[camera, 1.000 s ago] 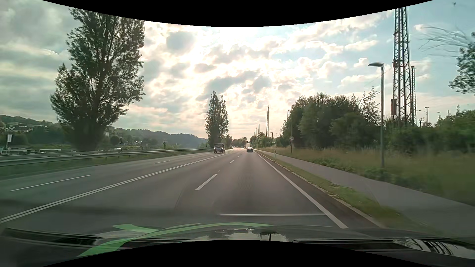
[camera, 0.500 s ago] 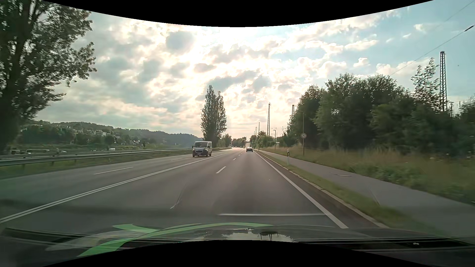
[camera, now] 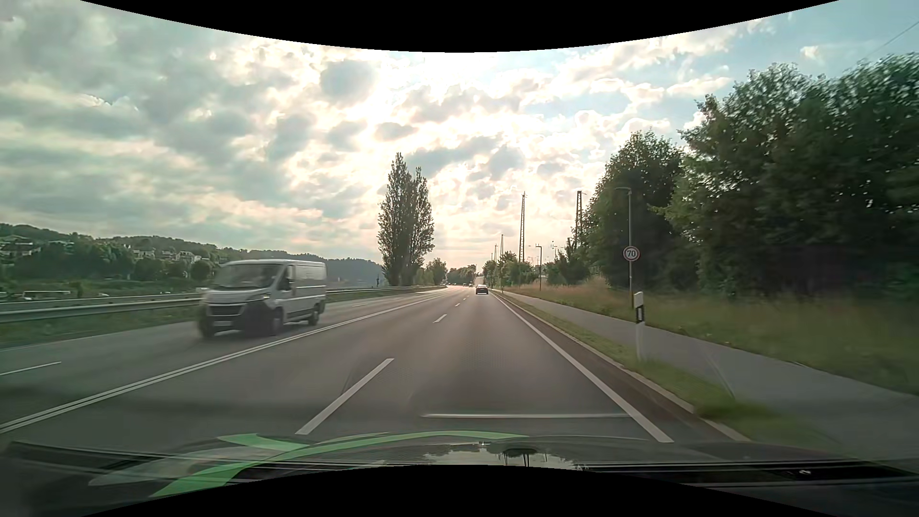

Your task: Follow the waypoints while adhering to traffic rules and regulations

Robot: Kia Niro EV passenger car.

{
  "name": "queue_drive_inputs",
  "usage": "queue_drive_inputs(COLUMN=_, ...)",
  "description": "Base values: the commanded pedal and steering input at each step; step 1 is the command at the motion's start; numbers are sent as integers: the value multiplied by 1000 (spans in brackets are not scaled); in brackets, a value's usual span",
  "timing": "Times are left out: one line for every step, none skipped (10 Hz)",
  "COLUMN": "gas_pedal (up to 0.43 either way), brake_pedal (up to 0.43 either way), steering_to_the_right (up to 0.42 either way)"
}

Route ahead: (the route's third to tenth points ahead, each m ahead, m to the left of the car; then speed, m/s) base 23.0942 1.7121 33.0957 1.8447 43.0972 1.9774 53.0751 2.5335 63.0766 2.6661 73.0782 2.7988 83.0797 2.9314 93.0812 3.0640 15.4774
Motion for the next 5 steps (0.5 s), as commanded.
queue_drive_inputs(gas_pedal=197, brake_pedal=0, steering_to_the_right=1)
queue_drive_inputs(gas_pedal=189, brake_pedal=0, steering_to_the_right=0)
queue_drive_inputs(gas_pedal=189, brake_pedal=0, steering_to_the_right=0)
queue_drive_inputs(gas_pedal=189, brake_pedal=0, steering_to_the_right=0)
queue_drive_inputs(gas_pedal=150, brake_pedal=0, steering_to_the_right=0)
